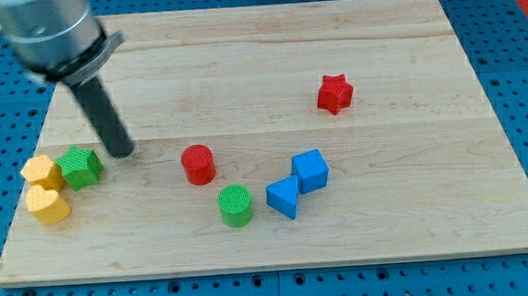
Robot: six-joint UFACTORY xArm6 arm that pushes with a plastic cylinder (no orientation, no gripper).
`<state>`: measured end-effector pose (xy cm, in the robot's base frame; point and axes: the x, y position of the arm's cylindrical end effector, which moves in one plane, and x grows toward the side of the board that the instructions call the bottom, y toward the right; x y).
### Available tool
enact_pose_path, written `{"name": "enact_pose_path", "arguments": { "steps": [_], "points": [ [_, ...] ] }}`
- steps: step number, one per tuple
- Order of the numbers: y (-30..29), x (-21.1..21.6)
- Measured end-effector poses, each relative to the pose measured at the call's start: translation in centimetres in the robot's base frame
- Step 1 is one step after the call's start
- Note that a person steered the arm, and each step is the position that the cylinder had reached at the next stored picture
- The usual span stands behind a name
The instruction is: Push the red circle into the green star
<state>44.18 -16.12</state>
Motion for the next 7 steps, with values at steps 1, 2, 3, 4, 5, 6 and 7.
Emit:
{"name": "enact_pose_path", "arguments": {
  "steps": [1, 2, 3, 4, 5, 6, 7],
  "points": [
    [6.6, -1.3],
    [9.0, 0.4],
    [13.6, 2.0],
    [14.8, 3.9],
    [9.3, 5.8],
    [4.5, 5.9],
    [1.4, 6.1]
  ]
}}
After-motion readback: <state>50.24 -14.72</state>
